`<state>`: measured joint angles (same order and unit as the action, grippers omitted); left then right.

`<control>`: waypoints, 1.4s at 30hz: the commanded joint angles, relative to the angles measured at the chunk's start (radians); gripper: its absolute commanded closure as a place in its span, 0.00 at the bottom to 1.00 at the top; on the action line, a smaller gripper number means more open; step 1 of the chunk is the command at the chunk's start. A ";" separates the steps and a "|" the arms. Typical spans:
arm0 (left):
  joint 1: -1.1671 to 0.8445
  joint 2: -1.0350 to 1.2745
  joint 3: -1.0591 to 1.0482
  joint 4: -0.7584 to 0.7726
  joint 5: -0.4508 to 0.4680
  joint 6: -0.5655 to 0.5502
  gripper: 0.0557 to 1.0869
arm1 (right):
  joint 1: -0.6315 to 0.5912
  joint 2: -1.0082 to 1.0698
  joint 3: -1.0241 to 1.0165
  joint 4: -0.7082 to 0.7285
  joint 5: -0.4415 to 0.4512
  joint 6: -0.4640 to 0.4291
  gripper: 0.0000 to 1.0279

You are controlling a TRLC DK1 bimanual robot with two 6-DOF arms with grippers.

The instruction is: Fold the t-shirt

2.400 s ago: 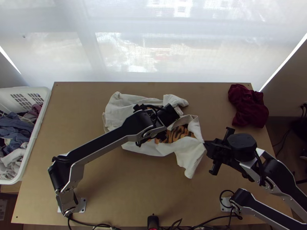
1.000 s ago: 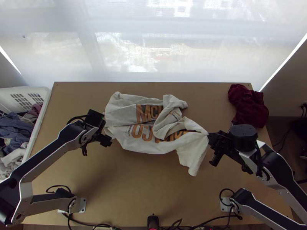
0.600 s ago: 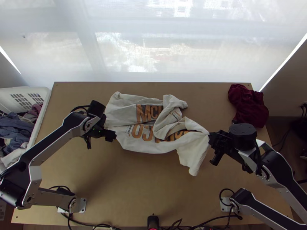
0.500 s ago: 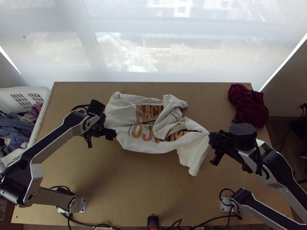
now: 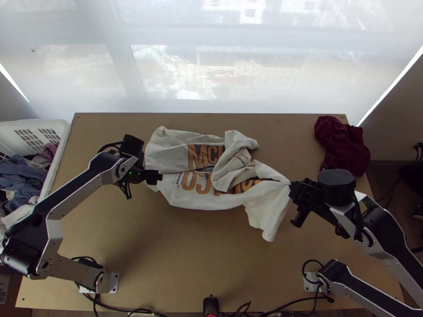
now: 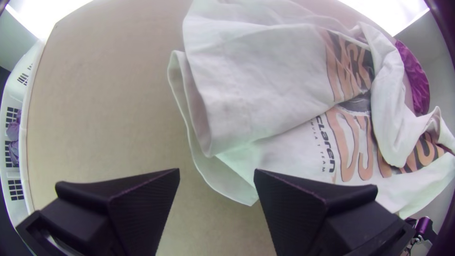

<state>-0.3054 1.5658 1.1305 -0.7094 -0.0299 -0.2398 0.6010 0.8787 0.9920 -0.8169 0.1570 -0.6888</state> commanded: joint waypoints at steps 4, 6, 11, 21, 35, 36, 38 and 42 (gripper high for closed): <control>0.000 -0.030 -0.035 -0.027 -0.008 -0.012 0.27 | -0.010 0.006 0.008 -0.001 0.003 0.000 0.97; -0.004 -0.033 -0.060 -0.018 -0.010 -0.012 0.27 | -0.010 0.011 0.008 -0.001 0.003 0.000 0.97; -0.014 -0.023 -0.107 0.036 -0.010 -0.019 0.27 | -0.010 0.017 0.011 0.002 0.003 0.000 0.97; -0.046 0.000 -0.138 0.200 -0.057 -0.024 0.50 | -0.010 0.022 0.020 0.001 0.003 0.003 0.97; -0.020 -0.127 -0.109 0.128 -0.125 -0.021 0.97 | -0.017 0.016 0.051 -0.007 0.003 0.008 0.97; -0.008 -0.156 -0.094 0.106 -0.123 -0.018 0.97 | -0.021 0.017 0.066 -0.007 0.003 0.008 0.97; 0.020 -0.208 -0.051 0.056 -0.123 -0.009 0.97 | -0.029 0.028 0.105 -0.005 0.003 0.009 0.97; 0.071 -0.303 0.049 -0.012 -0.123 0.008 0.97 | -0.050 0.074 0.212 0.001 0.004 0.008 0.97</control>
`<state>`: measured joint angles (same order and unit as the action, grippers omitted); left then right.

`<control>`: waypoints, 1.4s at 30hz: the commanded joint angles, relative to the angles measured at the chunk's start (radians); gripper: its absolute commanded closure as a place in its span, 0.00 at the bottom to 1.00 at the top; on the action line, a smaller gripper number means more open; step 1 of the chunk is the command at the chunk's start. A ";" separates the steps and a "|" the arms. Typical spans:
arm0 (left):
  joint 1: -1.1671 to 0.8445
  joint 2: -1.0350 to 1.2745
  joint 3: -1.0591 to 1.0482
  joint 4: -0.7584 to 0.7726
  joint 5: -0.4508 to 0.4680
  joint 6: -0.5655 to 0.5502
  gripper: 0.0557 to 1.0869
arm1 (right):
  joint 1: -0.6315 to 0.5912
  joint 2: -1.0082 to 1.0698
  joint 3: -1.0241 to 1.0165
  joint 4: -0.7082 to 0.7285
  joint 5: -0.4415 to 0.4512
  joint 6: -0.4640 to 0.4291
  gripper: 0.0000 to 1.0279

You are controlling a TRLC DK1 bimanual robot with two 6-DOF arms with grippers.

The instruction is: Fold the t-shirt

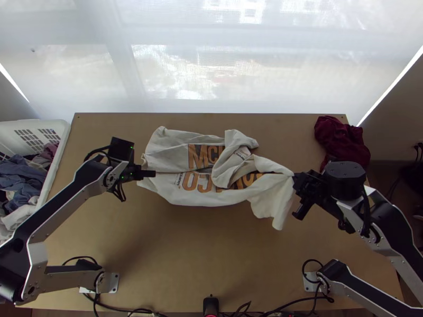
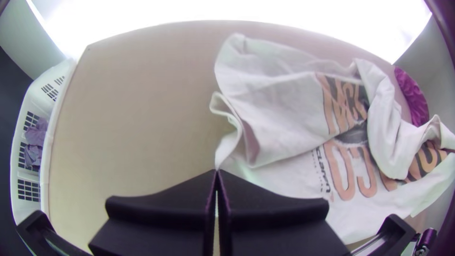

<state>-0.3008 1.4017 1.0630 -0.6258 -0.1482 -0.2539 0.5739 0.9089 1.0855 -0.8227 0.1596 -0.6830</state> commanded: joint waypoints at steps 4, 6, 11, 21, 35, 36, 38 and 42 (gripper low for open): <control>0.114 -0.188 0.258 -0.161 0.009 0.035 0.97 | -0.034 0.110 0.260 0.008 0.000 0.000 0.97; 0.129 -0.199 0.338 -0.199 0.016 0.036 0.97 | -0.034 0.139 0.332 0.008 0.001 0.000 0.97; 0.144 -0.228 0.509 -0.279 0.022 0.035 0.97 | -0.025 0.200 0.510 -0.007 0.011 0.000 0.97; 0.178 -0.323 0.680 -0.370 0.042 0.028 0.97 | 0.011 0.217 0.677 -0.038 0.038 -0.001 0.97; 0.146 -0.185 0.282 -0.075 0.045 0.033 0.97 | 0.026 0.119 0.333 -0.021 0.035 -0.010 0.97; 0.146 -0.153 0.272 -0.048 0.045 0.033 0.97 | 0.012 0.119 0.294 0.000 0.024 -0.020 0.97; 0.147 -0.073 0.265 -0.005 0.045 0.031 0.97 | -0.063 0.122 0.200 0.073 -0.055 -0.049 0.97; 0.137 0.077 0.265 0.069 0.045 0.030 0.97 | -0.167 0.176 0.040 0.231 -0.150 -0.081 0.97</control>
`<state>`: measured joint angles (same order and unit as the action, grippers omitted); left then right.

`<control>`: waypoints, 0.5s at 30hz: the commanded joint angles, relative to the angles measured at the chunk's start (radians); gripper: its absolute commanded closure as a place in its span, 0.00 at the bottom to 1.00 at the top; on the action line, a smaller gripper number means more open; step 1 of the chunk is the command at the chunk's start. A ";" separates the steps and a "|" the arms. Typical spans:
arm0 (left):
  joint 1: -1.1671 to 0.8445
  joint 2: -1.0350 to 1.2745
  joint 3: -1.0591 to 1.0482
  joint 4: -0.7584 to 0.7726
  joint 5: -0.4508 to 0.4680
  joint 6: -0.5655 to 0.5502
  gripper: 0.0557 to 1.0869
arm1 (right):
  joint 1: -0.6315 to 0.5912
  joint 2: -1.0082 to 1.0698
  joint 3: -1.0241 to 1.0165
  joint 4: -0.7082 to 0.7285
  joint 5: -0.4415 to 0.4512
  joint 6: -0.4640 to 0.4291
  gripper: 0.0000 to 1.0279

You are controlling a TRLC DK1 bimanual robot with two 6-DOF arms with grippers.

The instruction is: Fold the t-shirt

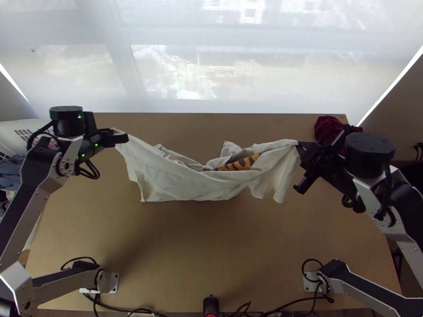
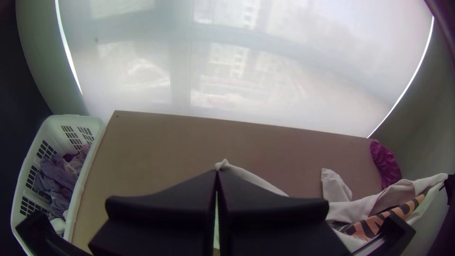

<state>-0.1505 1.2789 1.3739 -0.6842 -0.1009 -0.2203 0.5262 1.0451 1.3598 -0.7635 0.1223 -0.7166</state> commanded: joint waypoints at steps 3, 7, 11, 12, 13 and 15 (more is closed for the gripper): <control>-0.034 0.295 -0.044 0.187 -0.005 -0.005 0.97 | -0.192 0.102 -0.320 0.288 -0.164 -0.058 0.97; -0.064 0.412 -0.035 0.290 -0.031 0.001 0.97 | -0.255 0.199 -0.376 0.418 -0.185 -0.069 0.97; -0.096 0.527 0.042 0.371 -0.080 0.027 0.97 | -0.311 0.293 -0.361 0.495 -0.193 -0.067 0.97; -0.103 0.557 0.073 0.376 -0.085 0.030 0.96 | -0.324 0.311 -0.357 0.510 -0.193 -0.067 0.97; -0.109 0.588 0.103 0.393 -0.102 0.035 0.96 | -0.333 0.328 -0.353 0.526 -0.193 -0.066 0.97; -0.116 0.645 0.162 0.426 -0.120 0.038 0.96 | -0.353 0.354 -0.355 0.546 -0.193 -0.066 0.97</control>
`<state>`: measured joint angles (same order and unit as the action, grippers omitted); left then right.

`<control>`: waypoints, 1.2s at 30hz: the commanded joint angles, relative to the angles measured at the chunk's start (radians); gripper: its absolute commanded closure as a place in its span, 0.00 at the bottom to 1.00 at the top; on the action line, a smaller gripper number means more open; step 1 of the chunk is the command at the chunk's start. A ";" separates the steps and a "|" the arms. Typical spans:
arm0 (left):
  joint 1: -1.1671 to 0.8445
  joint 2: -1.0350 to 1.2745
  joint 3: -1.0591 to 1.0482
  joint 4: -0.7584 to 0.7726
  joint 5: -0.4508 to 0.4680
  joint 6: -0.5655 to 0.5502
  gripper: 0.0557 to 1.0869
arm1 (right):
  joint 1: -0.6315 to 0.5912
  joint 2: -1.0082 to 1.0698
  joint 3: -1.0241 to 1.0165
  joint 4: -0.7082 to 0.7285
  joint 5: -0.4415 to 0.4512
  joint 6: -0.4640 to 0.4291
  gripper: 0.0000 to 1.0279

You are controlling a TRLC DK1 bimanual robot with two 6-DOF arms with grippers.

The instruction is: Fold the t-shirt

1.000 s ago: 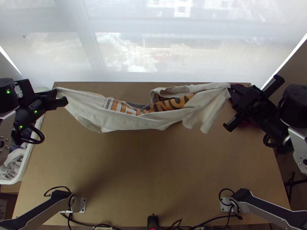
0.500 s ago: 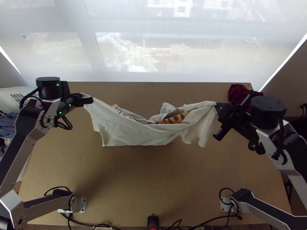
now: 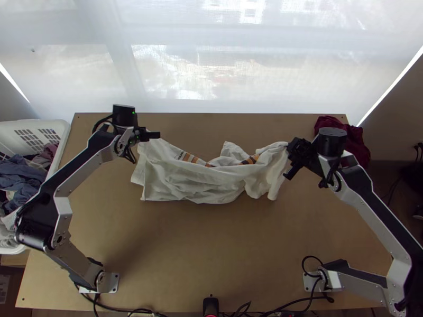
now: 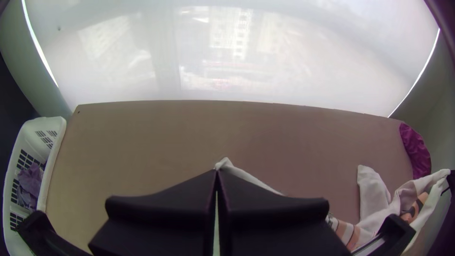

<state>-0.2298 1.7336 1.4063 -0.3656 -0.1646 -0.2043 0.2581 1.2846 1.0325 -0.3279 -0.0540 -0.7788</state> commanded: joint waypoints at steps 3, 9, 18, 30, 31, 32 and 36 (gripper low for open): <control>-0.046 0.267 0.247 0.116 -0.067 0.006 0.96 | -0.118 0.131 -0.035 0.116 -0.015 0.003 0.97; -0.074 0.380 0.379 0.079 -0.065 -0.007 0.86 | -0.174 0.133 -0.052 0.118 -0.015 0.001 0.97; -0.083 0.426 0.456 -0.282 0.007 0.066 0.11 | -0.169 0.136 -0.051 0.133 -0.015 0.085 0.52; 0.010 0.408 0.474 -0.440 0.134 0.094 0.10 | -0.160 0.041 -0.123 0.124 -0.012 0.154 0.05; 0.004 0.417 0.490 -0.454 0.137 0.091 0.10 | -0.160 0.033 -0.127 0.121 -0.010 0.154 0.05; -0.002 0.425 0.502 -0.466 0.139 0.088 0.10 | -0.160 0.024 -0.130 0.118 -0.009 0.154 0.05; -0.017 0.446 0.508 -0.489 0.143 0.072 0.10 | -0.160 -0.008 -0.130 0.095 -0.007 0.154 0.05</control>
<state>-0.2363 2.1456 1.8839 -0.8028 -0.0422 -0.1219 0.0959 1.3289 0.9184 -0.2100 -0.0677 -0.6331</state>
